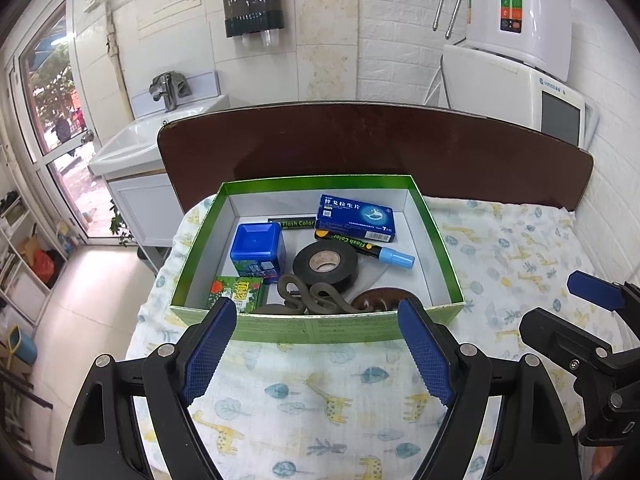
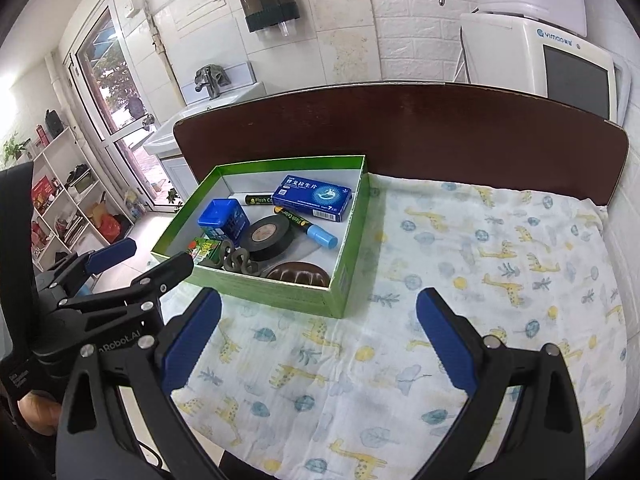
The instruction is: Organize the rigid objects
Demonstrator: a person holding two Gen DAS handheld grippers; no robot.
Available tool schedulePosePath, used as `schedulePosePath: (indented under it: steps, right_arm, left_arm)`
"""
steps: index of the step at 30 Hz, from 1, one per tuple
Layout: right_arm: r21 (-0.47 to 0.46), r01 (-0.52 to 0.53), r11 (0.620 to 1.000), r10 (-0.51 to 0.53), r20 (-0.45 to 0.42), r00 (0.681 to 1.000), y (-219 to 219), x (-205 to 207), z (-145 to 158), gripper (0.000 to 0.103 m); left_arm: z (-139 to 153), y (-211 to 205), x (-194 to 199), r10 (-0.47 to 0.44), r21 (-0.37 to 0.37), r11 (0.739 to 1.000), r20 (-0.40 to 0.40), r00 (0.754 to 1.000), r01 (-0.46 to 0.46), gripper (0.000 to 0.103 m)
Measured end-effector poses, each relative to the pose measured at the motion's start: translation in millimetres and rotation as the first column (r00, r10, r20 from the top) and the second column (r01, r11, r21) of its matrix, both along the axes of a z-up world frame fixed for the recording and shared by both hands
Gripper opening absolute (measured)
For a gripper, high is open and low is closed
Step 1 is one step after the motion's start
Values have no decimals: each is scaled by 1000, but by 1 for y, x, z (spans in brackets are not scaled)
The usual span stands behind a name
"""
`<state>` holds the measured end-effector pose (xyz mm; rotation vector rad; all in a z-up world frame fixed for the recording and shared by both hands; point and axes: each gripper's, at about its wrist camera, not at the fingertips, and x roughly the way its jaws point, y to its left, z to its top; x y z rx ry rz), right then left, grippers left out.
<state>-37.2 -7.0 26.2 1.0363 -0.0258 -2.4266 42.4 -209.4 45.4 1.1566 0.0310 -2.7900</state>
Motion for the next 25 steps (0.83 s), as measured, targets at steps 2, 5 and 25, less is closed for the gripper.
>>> schedulePosePath:
  steps: [2,5,25]
  right_arm:
    - [0,2,1000,-2,3,1000,-1,0,-1,98]
    - [-1,8,1000,-8,5,1000,-2,0,-2,98]
    - [-7,24,1000,-24,14,1000,1,-4,-4,98]
  left_arm:
    - [-1,0,-1,-5,4,1000,2,1000,5,83]
    - [-4,2,-2,-15,9,1000,4,1000,15,83]
    - [-3,5,-2,-17,12,1000,6,1000,17,83]
